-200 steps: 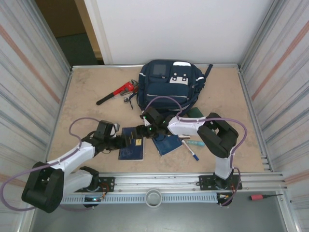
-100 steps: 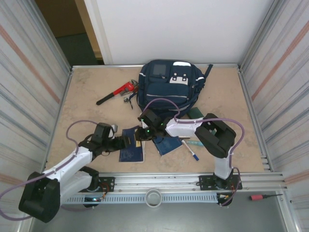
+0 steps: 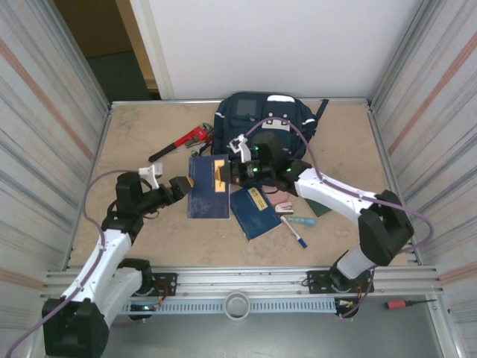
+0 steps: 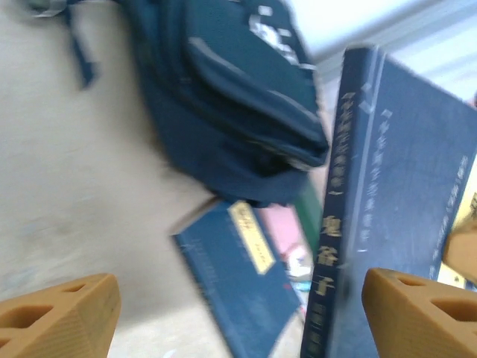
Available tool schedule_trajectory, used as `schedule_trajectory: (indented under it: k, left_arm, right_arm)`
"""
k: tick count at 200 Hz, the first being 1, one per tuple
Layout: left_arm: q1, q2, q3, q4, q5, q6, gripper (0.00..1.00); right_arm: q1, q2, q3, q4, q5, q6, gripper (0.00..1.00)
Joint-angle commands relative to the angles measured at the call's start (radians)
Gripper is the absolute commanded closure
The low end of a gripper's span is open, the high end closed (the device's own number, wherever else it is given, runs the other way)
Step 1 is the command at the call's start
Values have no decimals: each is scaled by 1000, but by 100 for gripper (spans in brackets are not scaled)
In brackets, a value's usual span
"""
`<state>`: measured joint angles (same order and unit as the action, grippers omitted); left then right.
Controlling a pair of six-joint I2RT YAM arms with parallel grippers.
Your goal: Pack the student bag
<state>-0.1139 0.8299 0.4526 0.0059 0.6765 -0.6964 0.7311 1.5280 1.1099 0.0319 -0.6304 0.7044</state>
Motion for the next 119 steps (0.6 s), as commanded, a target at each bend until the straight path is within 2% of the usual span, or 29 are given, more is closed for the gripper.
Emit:
schedule_trajectory:
  k: [1,13,24,40,55,62,71,81,91,105,119]
  left_arm:
    - [-27,37,46,199,223,-52,15]
    - [-81,59,72,233,234,-39,18]
    - [-131,87,103,221,222,-12,26]
    - [-165,122,129,229,206,-12,48]
    - [-168,151,130,273,195,-40,76]
    - [-168,160,132,293,193,-51,86]
    - [-171,170,134,315,190,-67,92]
    - [-174,177,141,344,190,-85,100]
    - [-176,181,147,372,192,-103,100]
    - [-179,181,154,417,192,-132,100]
    - [-181,184,166,461,190,-160,100]
  right_arm:
    - [-32,-52,12,19,-132,-48,96]
    - [-51,-65,15,17,-153,-56,95]
    - [-65,-69,15,28,-176,-54,95]
    - [-86,-68,17,16,-189,-61,94]
    - [-117,-74,8,-4,-194,-72,91]
    - [-137,-81,0,-21,-187,-74,87]
    - [-165,-94,-11,-50,-173,-78,77]
    - [-199,-115,-30,-82,-151,-79,56]
    - [-227,-144,-58,-103,-121,-78,38]
    - [-246,-189,-113,-84,-96,-70,23]
    - [-229,-217,-169,-15,-114,-53,13]
